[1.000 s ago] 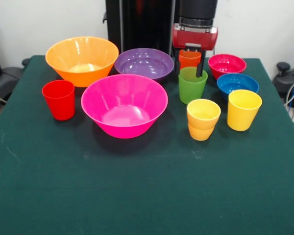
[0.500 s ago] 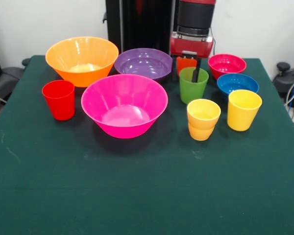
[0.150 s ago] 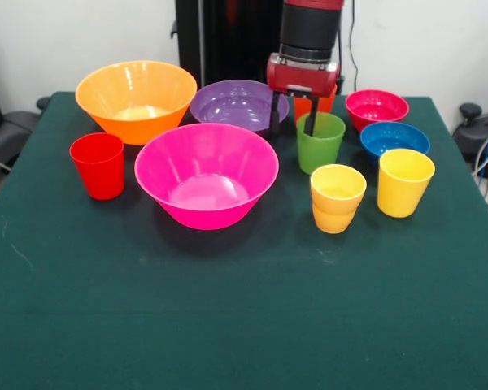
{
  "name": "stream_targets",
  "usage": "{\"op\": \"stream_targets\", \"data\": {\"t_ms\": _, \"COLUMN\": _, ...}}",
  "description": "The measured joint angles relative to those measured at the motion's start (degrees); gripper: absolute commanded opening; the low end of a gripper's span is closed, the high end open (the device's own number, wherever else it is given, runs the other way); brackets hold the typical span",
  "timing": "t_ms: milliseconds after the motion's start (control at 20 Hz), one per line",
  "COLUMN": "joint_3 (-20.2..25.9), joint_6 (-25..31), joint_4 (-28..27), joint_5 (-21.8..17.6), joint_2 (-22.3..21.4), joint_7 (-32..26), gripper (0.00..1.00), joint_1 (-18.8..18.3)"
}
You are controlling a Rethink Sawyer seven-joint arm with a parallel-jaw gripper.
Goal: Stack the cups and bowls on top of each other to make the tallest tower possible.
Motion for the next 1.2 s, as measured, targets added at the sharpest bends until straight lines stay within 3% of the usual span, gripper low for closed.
{"op": "stream_targets", "data": {"t_ms": 300, "joint_3": -0.74, "joint_6": 0.01, "joint_4": -0.02, "joint_5": -1.71, "joint_2": 0.41, "joint_7": 0.00, "gripper": 1.00, "joint_1": -0.44}}
{"op": "stream_targets", "data": {"t_ms": 800, "joint_3": -0.75, "joint_6": 0.01, "joint_4": -0.03, "joint_5": -6.08, "joint_2": 4.03, "joint_7": 0.00, "gripper": 1.00, "joint_1": -5.09}}
{"op": "stream_targets", "data": {"t_ms": 1200, "joint_3": -0.65, "joint_6": 2.88, "joint_4": 0.00, "joint_5": -6.76, "joint_2": 1.50, "joint_7": 0.00, "gripper": 1.00, "joint_1": -5.86}}
